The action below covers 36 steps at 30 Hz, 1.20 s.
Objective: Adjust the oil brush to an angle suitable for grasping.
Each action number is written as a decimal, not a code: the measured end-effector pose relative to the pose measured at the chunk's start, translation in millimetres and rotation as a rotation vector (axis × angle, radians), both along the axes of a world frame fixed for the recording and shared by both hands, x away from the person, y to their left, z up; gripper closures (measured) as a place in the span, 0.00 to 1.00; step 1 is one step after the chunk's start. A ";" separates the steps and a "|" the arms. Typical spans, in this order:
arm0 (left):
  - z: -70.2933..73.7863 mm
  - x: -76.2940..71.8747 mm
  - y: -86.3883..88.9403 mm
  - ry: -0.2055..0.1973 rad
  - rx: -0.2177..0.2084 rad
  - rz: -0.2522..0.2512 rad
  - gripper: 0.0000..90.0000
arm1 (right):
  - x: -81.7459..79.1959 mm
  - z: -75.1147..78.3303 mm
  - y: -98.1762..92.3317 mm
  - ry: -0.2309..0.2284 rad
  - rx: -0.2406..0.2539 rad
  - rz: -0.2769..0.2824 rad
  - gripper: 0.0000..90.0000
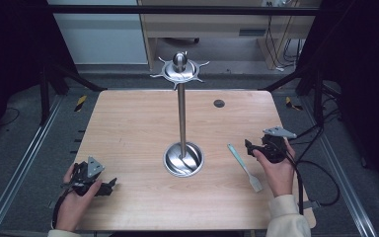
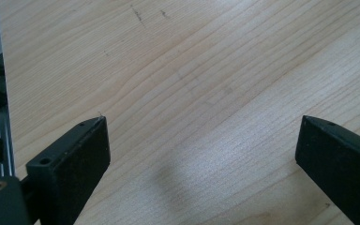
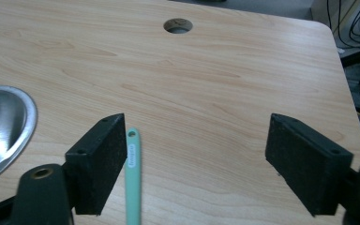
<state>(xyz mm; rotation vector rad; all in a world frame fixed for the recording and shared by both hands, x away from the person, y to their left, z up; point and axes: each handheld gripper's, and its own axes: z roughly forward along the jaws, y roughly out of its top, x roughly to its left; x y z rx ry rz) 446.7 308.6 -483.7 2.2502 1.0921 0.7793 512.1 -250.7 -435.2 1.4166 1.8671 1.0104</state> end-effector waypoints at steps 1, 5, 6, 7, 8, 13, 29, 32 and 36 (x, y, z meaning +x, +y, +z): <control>0.1 0.0 0.3 0.001 -0.001 0.000 0.03 | 0.0 0.2 2.5 -0.002 -0.006 0.002 0.25; 0.4 0.2 0.9 -0.001 -0.004 0.002 0.03 | -0.2 3.3 12.7 0.003 -0.026 0.018 0.25; 0.3 0.3 0.8 0.000 -0.004 0.001 0.03 | -0.3 4.6 15.4 -0.002 -0.030 0.025 0.25; 0.1 0.5 0.6 0.000 -0.004 0.001 0.03 | -0.8 6.1 18.8 -0.006 -0.030 0.028 0.26; 0.0 0.5 0.5 0.001 -0.002 0.000 0.03 | -1.1 7.4 22.3 -0.013 -0.036 0.039 0.28; -0.4 0.4 -0.2 0.003 -0.001 -0.003 0.03 | -0.5 7.6 39.9 0.003 -0.057 0.105 0.40; -0.3 0.4 -0.3 0.003 0.009 -0.006 0.03 | 12.3 -29.9 73.7 0.168 -0.197 0.268 1.00; -0.2 0.2 -0.7 0.004 0.008 -0.007 0.03 | 15.6 -34.1 72.3 0.189 -0.205 0.254 1.00; -0.2 0.0 -0.8 0.005 0.010 -0.007 0.03 | 17.9 -38.7 71.4 0.206 -0.221 0.252 1.00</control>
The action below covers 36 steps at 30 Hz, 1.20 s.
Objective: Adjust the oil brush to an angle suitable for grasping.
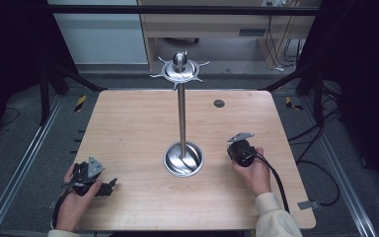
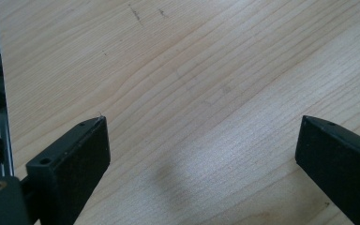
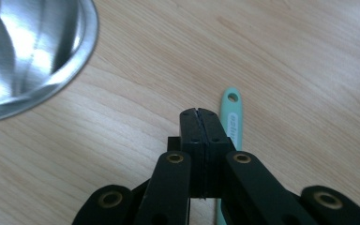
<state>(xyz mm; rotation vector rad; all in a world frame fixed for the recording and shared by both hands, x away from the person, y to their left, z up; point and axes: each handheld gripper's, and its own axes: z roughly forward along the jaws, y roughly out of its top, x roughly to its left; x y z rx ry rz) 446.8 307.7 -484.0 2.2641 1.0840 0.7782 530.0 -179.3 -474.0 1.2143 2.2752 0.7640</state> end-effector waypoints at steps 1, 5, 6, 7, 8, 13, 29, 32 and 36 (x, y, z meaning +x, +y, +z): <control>0.0 -0.2 0.1 -0.001 -0.001 0.000 0.03 | 1.9 -3.3 -1.8 0.013 -0.001 -0.012 1.00; 0.0 -0.2 0.4 -0.001 0.000 0.002 0.03 | 4.0 -6.1 -4.8 0.023 -0.010 -0.029 1.00; -0.1 -0.1 0.5 0.000 0.000 0.002 0.03 | 4.6 -8.6 -7.3 0.032 0.002 -0.041 1.00; -0.1 -0.1 0.5 0.000 0.000 0.002 0.03 | 4.6 -8.6 -7.3 0.032 0.002 -0.041 1.00; -0.1 -0.2 0.2 0.000 -0.002 0.001 0.03 | 4.8 -10.5 -9.1 0.044 -0.004 -0.043 1.00; -0.1 -0.4 0.3 0.000 0.000 0.001 0.03 | 5.2 -11.9 -9.5 0.048 -0.006 -0.048 1.00; -0.1 -0.7 -0.1 0.001 0.005 -0.002 0.03 | 7.3 -10.9 -16.7 0.035 -0.045 -0.133 1.00; -0.7 -1.6 -0.9 0.003 0.006 -0.001 0.03 | 4.4 0.6 -21.7 0.038 0.017 -0.142 0.98; -0.6 -2.4 -0.9 0.002 0.005 0.000 0.03 | 0.5 11.0 -26.1 0.063 0.034 -0.152 0.98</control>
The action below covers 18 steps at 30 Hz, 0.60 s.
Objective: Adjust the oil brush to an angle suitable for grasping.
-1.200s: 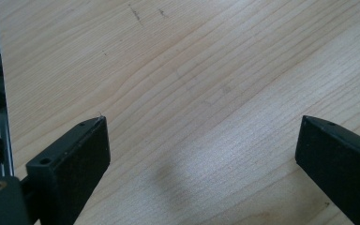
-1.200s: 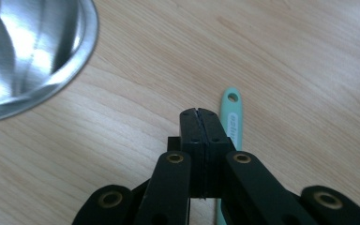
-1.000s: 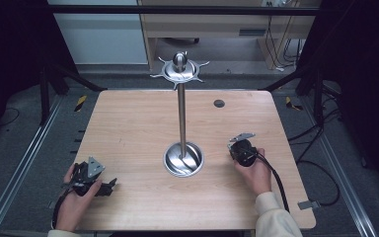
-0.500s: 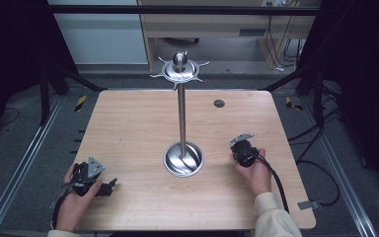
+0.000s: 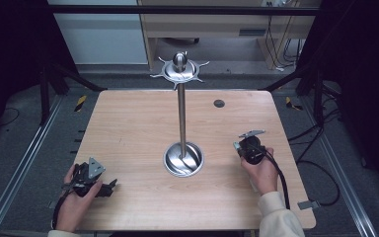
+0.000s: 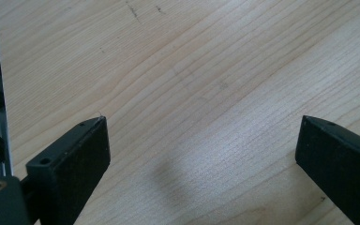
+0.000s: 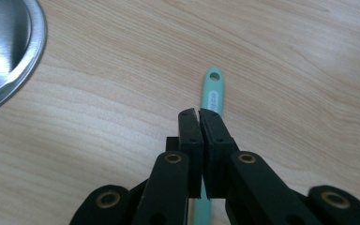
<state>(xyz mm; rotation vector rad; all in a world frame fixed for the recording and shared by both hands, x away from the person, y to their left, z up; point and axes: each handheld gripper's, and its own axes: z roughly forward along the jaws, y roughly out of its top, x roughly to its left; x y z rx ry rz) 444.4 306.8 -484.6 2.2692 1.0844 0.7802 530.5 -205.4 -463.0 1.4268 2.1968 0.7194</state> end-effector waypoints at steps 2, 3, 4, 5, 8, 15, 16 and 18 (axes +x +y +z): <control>0.6 -0.5 0.6 0.002 0.001 0.000 0.03 | -3.0 7.7 -3.4 0.049 -0.005 -0.004 0.95; 0.5 -0.8 1.0 -0.001 -0.001 0.003 0.03 | -3.2 9.5 -3.9 0.073 -0.015 0.000 0.94; 0.5 -0.9 1.3 -0.001 -0.003 0.004 0.03 | -3.3 10.6 -4.2 0.084 -0.018 0.005 0.92; 0.6 -0.9 1.5 -0.002 -0.004 0.005 0.03 | -3.2 12.1 -5.1 0.111 -0.025 0.008 0.90; 0.4 -0.7 1.8 -0.005 -0.005 0.005 0.03 | -2.5 14.5 -6.5 0.159 -0.047 0.005 0.86; 0.3 -0.5 1.1 0.001 -0.001 0.001 0.03 | 0.0 12.0 -10.5 0.237 -0.065 -0.003 0.76; 0.3 -0.5 1.0 0.001 0.000 0.001 0.03 | 0.1 11.2 -10.4 0.248 -0.065 -0.005 0.74; 0.1 -0.4 0.9 0.003 -0.001 0.001 0.03 | 0.0 9.7 -10.8 0.262 -0.065 -0.010 0.74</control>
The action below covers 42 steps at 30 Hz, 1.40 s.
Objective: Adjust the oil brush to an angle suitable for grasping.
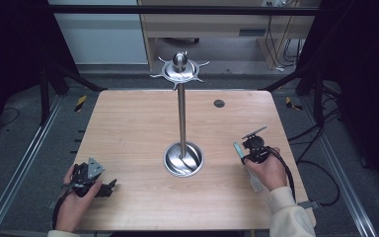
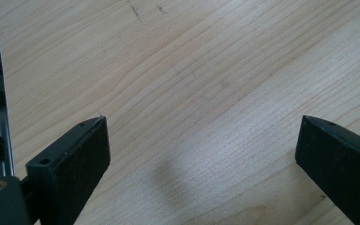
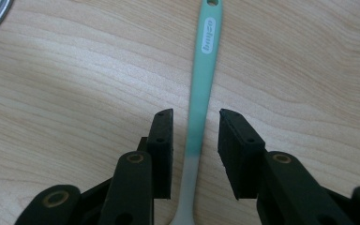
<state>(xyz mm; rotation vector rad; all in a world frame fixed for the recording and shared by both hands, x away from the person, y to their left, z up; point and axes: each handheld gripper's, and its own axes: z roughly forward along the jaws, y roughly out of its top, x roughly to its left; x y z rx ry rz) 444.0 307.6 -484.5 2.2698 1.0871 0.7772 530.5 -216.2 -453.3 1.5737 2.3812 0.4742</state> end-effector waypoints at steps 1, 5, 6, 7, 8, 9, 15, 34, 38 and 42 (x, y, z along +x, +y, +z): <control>-0.2 0.1 -0.1 0.001 -0.001 -0.001 0.03 | 0.0 -0.7 -0.8 0.004 -0.001 -0.002 0.74; -0.6 0.4 -0.3 0.002 -0.002 -0.001 0.03 | 0.6 -4.3 -3.2 0.041 0.007 -0.012 0.73; -0.7 0.5 -0.4 0.001 -0.002 -0.001 0.03 | 0.6 -5.3 -3.8 0.051 0.008 -0.015 0.74; -0.8 0.6 -0.5 0.002 -0.001 -0.002 0.03 | 0.6 -5.9 -4.3 0.058 0.010 -0.014 0.74; -0.9 0.6 -0.6 0.002 0.000 -0.002 0.03 | 0.6 -6.6 -4.6 0.060 0.011 -0.015 0.75; -1.0 0.7 -0.8 0.003 -0.001 -0.003 0.03 | 0.6 -7.1 -4.8 0.069 0.010 -0.016 0.75; -1.1 0.9 -0.7 0.004 0.000 -0.003 0.03 | 1.3 -10.7 -5.0 0.095 0.007 -0.024 0.79; -1.2 0.9 -0.4 0.004 -0.001 -0.003 0.03 | 4.7 -14.1 -5.6 0.127 0.009 -0.051 0.91; -1.4 1.1 -0.1 0.003 -0.002 -0.003 0.03 | 4.3 -11.3 -6.9 0.112 0.026 -0.048 0.91; -2.1 1.8 0.4 0.005 -0.002 0.002 0.03 | 4.7 -0.7 -8.1 0.073 0.048 -0.043 0.91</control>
